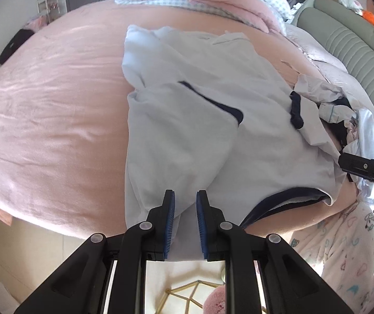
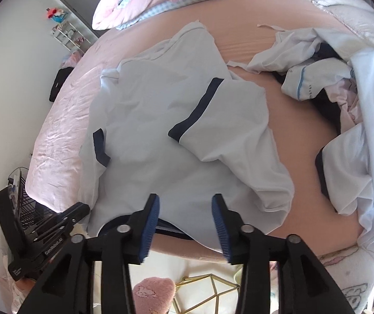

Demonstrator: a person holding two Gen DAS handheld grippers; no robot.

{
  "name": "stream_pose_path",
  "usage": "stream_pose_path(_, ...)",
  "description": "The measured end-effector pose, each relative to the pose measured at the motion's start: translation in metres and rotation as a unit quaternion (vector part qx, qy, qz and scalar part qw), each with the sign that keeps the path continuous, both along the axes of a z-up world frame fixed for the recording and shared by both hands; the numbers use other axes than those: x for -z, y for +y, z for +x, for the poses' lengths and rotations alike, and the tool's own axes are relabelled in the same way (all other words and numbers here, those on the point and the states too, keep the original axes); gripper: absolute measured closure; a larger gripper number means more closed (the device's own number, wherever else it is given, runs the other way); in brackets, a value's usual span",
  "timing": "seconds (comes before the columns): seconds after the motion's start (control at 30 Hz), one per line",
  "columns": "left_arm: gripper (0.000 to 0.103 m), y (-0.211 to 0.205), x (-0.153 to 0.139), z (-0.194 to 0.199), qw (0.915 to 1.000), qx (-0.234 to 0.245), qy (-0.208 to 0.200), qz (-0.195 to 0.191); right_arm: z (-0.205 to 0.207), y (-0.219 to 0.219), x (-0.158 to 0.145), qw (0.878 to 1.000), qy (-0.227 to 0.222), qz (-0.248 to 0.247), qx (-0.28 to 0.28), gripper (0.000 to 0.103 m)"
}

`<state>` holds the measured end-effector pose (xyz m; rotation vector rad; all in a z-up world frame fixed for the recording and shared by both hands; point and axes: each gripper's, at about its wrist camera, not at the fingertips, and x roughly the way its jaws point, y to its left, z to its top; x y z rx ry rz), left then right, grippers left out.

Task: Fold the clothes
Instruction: 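Open both grippers and move them back toward the shirt hem, then grasp the navy-trimmed shirt hem with the left gripper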

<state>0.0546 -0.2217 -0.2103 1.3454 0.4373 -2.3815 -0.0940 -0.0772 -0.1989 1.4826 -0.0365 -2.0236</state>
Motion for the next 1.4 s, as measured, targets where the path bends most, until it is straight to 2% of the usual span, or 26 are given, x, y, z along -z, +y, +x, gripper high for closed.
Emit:
stream_pose_path(0.03,0.075,0.007,-0.007,0.002,0.9996,0.011,0.004,-0.025,0.001,0.002,-0.003,1.000,0.011,0.002,0.000,0.039)
stream_pose_path(0.07,0.051,0.014,-0.014,0.004,0.9985,0.022,0.008,-0.049,0.002,0.004,-0.006,1.000,0.018,-0.001,-0.002,0.038)
stream_pose_path(0.1,0.021,0.020,-0.020,0.006,0.9968,0.033,0.014,-0.071,0.003,0.006,-0.008,1.000,0.022,-0.006,-0.005,0.038)
stream_pose_path(0.13,0.012,0.025,-0.025,0.008,0.9952,0.042,0.021,-0.087,0.002,0.008,-0.008,1.000,0.016,-0.014,-0.007,0.038)
stream_pose_path(0.17,0.010,0.028,-0.027,0.010,0.9942,0.047,0.028,-0.093,0.002,0.010,-0.009,1.000,0.011,-0.023,-0.009,0.038)
stream_pose_path(0.27,0.010,0.033,-0.031,0.015,0.9925,0.054,0.034,-0.105,0.005,0.014,-0.010,0.999,0.010,-0.031,-0.006,0.038)
stream_pose_path(0.5,0.010,0.039,-0.025,0.015,0.9914,0.052,0.017,-0.119,0.018,0.014,-0.015,0.998,0.060,-0.010,-0.019,0.038)
stream_pose_path(0.67,0.010,0.030,-0.022,0.017,0.9916,0.044,0.017,-0.121,0.023,0.015,-0.014,0.996,0.086,0.020,-0.028,0.038)
stream_pose_path(0.8,0.010,0.023,-0.017,0.015,0.9896,0.050,0.002,-0.135,0.026,0.014,-0.011,0.993,0.108,0.045,-0.035,0.038)
stream_pose_path(0.87,0.010,0.022,-0.014,0.016,0.9882,0.064,-0.001,-0.139,0.033,0.009,-0.008,0.985,0.138,0.090,-0.054,0.038)
stream_pose_path(0.93,0.010,0.021,-0.010,0.017,0.9872,0.076,-0.009,-0.139,0.044,0.003,-0.004,0.971,0.179,0.132,-0.084,0.038)
stream_pose_path(1.07,0.010,0.018,-0.001,0.018,0.9867,0.091,-0.027,-0.132,0.053,-0.002,0.006,0.960,0.195,0.161,-0.119,0.038)
stream_pose_path(1.2,0.010,0.017,0.006,0.018,0.9844,0.094,-0.044,-0.142,0.048,-0.003,0.015,0.958,0.192,0.182,-0.114,0.038)
stream_pose_path(1.4,0.010,0.018,0.014,0.013,0.9837,0.099,-0.058,-0.139,0.053,-0.015,0.020,0.940,0.219,0.223,-0.137,0.038)
